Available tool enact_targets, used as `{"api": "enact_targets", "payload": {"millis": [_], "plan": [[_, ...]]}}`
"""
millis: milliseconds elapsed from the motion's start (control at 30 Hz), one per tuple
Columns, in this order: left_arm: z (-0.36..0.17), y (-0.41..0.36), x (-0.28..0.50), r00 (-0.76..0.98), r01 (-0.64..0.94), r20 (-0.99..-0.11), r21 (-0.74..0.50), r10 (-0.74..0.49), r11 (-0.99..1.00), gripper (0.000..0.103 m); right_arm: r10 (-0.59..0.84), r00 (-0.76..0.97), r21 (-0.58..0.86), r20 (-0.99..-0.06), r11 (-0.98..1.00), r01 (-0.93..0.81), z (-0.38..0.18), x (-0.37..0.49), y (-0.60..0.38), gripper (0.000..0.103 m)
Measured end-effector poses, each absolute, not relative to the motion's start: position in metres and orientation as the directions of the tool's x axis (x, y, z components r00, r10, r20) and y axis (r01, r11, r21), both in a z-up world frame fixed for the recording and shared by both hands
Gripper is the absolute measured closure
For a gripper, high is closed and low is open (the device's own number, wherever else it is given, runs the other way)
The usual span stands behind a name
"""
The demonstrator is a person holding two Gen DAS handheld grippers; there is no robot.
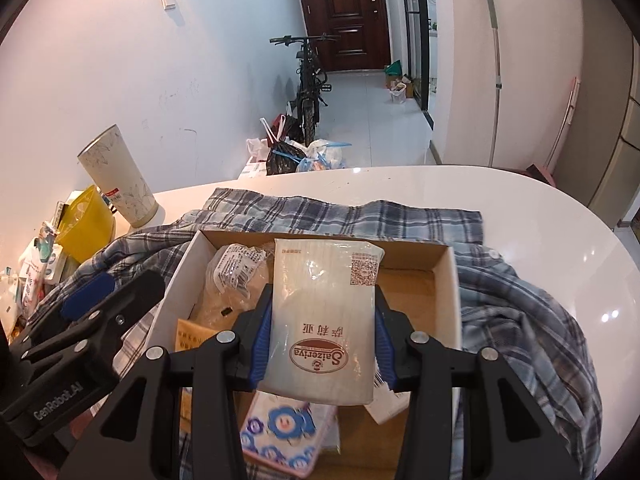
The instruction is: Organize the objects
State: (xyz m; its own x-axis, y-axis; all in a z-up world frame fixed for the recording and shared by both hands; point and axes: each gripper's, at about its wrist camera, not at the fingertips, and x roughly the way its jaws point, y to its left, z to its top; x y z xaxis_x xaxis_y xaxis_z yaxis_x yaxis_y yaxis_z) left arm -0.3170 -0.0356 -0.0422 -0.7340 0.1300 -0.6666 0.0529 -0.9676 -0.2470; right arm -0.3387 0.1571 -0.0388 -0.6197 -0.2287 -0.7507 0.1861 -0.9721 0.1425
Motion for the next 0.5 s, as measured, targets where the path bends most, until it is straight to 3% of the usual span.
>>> {"api": "enact_targets", "payload": {"millis": [133, 333, 500], "plan": [[-0.042, -0.040, -0.315, -0.735, 0.066, -0.666, -0.258, 0.128, -0.964, 0.016, -0.250, -0.614, 0.166, -0.749, -0.967, 0.191, -0.042, -0.347, 0.151, 0.058], [-0.039, -0.040, -0.314, -0.738, 0.065, -0.663, -0.255, 0.126, -0.965, 0.016, -0.233, -0.634, 0.155, -0.737, -0.972, 0.177, -0.041, -0.346, 0.155, 0.045], [-0.037, -0.038, -0.313, -0.740, 0.059, -0.661, -0.249, 0.125, -0.967, 0.016, -0.230, -0.648, 0.158, -0.726, -0.973, 0.168, -0.032, -0.340, 0.163, 0.045]]}}
